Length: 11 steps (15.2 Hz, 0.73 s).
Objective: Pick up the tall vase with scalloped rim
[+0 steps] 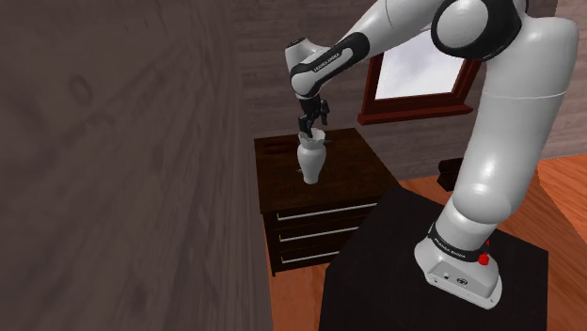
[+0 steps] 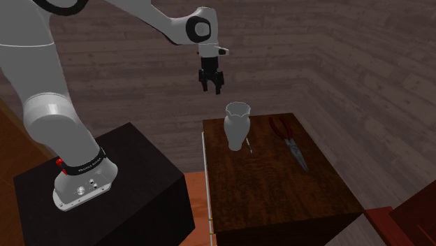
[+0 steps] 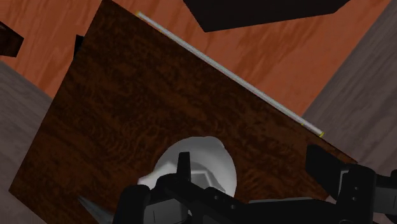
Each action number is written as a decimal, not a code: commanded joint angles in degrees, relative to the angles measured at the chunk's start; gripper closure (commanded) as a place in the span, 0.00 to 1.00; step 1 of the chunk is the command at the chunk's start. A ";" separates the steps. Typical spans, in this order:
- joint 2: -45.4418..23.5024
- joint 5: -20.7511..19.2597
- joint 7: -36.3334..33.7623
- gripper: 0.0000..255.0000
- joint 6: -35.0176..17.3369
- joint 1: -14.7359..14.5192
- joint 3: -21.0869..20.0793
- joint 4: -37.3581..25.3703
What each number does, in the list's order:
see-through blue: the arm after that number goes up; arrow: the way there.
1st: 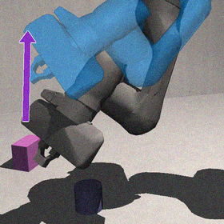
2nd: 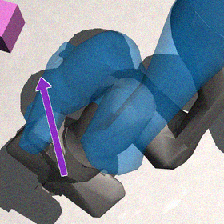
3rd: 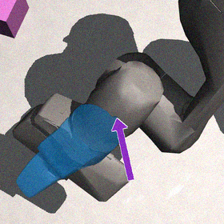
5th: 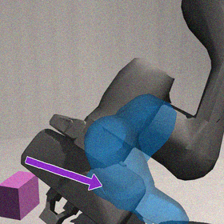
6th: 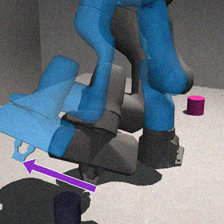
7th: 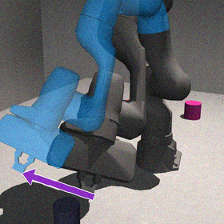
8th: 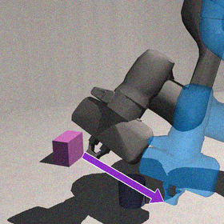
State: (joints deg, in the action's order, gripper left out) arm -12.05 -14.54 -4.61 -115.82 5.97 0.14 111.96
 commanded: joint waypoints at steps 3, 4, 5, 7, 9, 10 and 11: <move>-9.62 -0.89 0.31 0.00 -0.48 0.26 0.53 -8.89; -11.94 -1.05 0.47 0.00 -0.45 0.34 0.66 -11.19; -14.29 -1.20 0.64 0.00 -0.33 0.41 0.80 -13.61; -19.09 -1.42 1.05 0.00 0.14 0.55 1.07 -18.79; -24.07 -1.55 1.57 0.00 0.95 0.70 1.33 -24.52; -26.66 -1.59 1.87 0.00 1.51 0.78 1.46 -27.64; -27.03 -1.59 1.92 0.00 1.60 0.79 1.48 -28.08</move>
State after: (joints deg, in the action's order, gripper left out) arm -37.47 -16.09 -2.71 -114.56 6.85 1.60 85.79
